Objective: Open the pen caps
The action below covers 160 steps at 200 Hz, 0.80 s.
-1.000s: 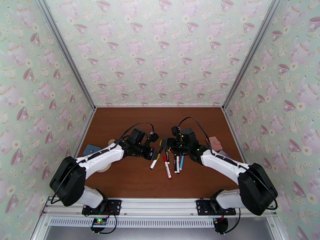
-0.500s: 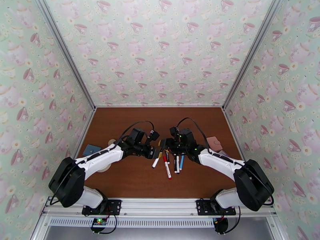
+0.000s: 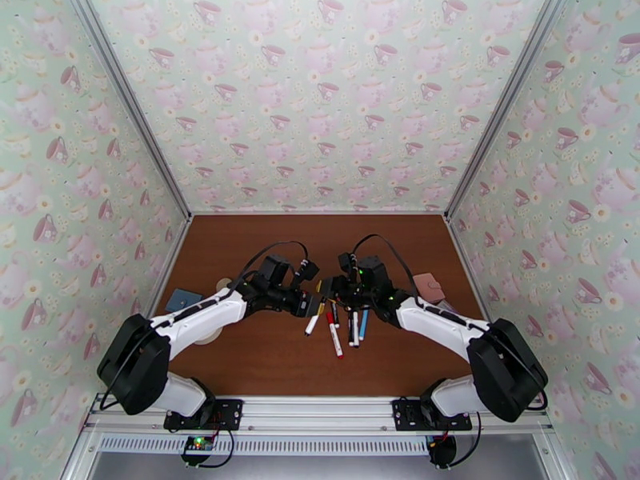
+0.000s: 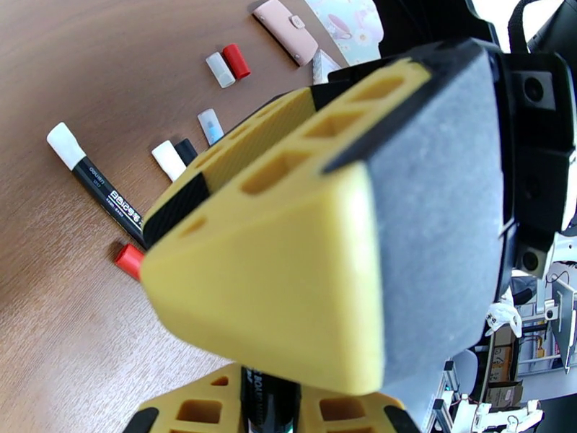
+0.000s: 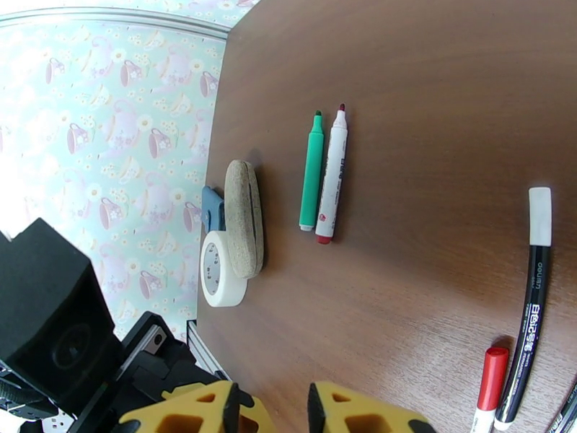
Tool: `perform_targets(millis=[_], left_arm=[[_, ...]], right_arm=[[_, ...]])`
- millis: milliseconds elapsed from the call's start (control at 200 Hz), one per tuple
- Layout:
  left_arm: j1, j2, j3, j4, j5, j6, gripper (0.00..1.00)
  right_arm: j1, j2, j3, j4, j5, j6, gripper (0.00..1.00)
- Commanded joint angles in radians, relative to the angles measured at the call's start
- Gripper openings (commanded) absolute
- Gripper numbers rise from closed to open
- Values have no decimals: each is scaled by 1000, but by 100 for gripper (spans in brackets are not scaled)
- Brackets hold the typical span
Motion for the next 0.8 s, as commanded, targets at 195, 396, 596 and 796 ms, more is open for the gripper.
perform_targets(millis=[195, 396, 596, 796], left_arm=[[2, -22, -16, 30, 8, -12, 20], [2, -22, -18, 32, 10, -13, 20], [2, -27, -29, 31, 3, -12, 25], [-2, -36, -67, 92, 21, -47, 40]], right_arm=[[9, 13, 27, 23, -14, 19, 28], [8, 9, 29, 23, -10, 20, 20], [8, 3, 39, 20, -11, 23, 14], [8, -21, 38, 12, 6, 25, 11]])
